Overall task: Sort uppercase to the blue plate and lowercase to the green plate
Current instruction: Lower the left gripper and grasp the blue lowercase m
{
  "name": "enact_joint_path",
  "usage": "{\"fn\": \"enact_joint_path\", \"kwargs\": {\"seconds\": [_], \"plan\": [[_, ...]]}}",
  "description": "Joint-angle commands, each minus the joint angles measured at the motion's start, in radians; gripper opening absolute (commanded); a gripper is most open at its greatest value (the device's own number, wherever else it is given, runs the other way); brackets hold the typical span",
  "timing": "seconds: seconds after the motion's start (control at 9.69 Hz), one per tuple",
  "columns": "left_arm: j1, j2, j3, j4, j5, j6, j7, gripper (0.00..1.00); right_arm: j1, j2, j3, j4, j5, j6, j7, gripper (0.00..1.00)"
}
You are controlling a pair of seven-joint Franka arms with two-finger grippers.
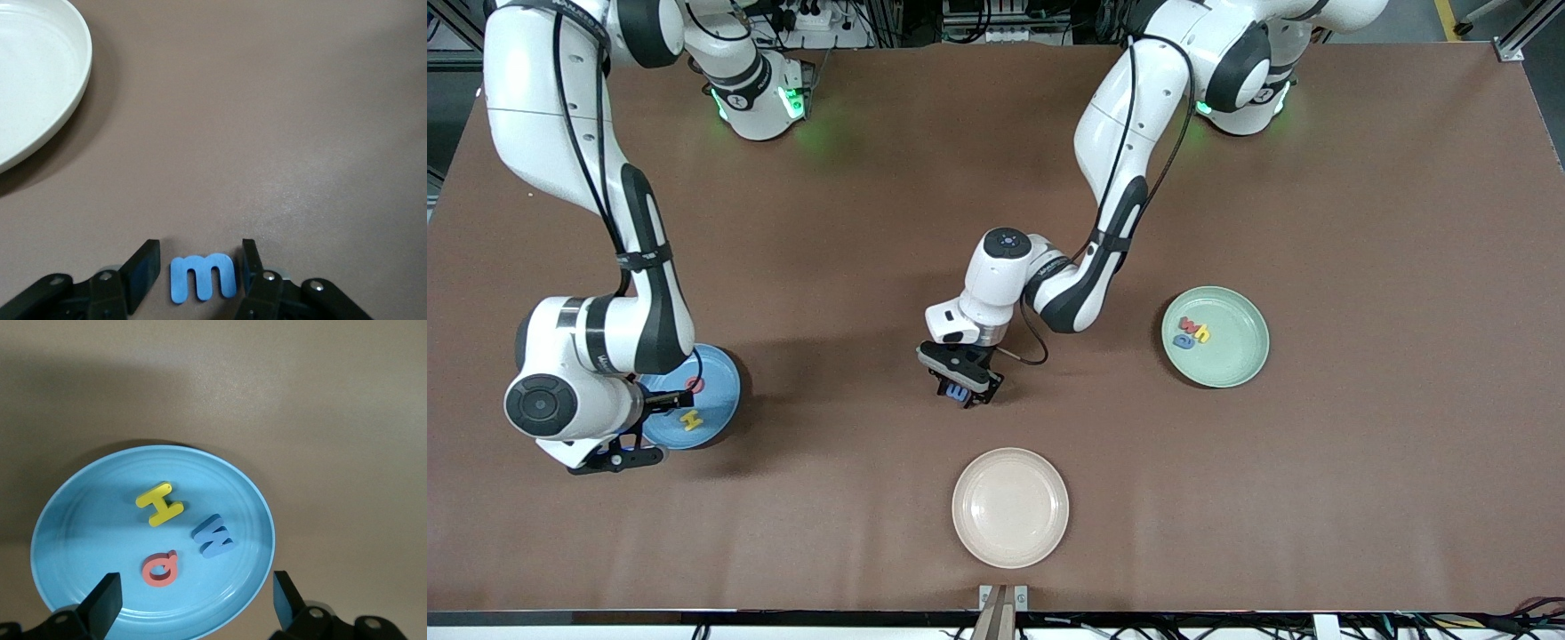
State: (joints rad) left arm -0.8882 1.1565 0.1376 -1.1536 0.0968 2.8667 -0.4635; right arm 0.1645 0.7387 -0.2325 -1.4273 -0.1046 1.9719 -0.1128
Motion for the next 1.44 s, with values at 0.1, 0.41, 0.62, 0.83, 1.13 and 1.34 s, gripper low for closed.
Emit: {"fn": "enact_joint_path", "kwargs": {"seconds": [0.1, 0.41, 0.62, 0.83, 1.13, 1.34], "plan": [[-0.011, -0.026, 0.005, -0.055, -0.006, -0.072, 0.008, 0.57, -0.016, -0.007, 0.015, -0.007, -0.006, 0.007, -0.001, 1.0], [-0.011, -0.026, 0.005, -0.052, -0.006, -0.072, 0.009, 0.53, -0.016, -0.007, 0.015, -0.007, -0.006, 0.008, -0.001, 1.0], [-0.011, -0.026, 0.005, -0.052, -0.006, -0.072, 0.008, 0.52, -0.017, -0.007, 0.015, -0.007, -0.006, 0.007, -0.001, 1.0], [-0.011, -0.026, 0.005, -0.054, -0.006, -0.073, 0.008, 0.49, -0.025, -0.007, 0.015, -0.007, -0.006, 0.007, -0.002, 1.0], [-0.011, -0.026, 0.005, -0.052, -0.006, -0.073, 0.009, 0.42, -0.025, -0.007, 0.015, -0.007, -0.006, 0.007, -0.002, 1.0], [-0.011, -0.026, 0.005, -0.054, -0.006, -0.073, 0.009, 0.41, -0.023, -0.007, 0.015, -0.007, -0.006, 0.007, -0.001, 1.0]]}}
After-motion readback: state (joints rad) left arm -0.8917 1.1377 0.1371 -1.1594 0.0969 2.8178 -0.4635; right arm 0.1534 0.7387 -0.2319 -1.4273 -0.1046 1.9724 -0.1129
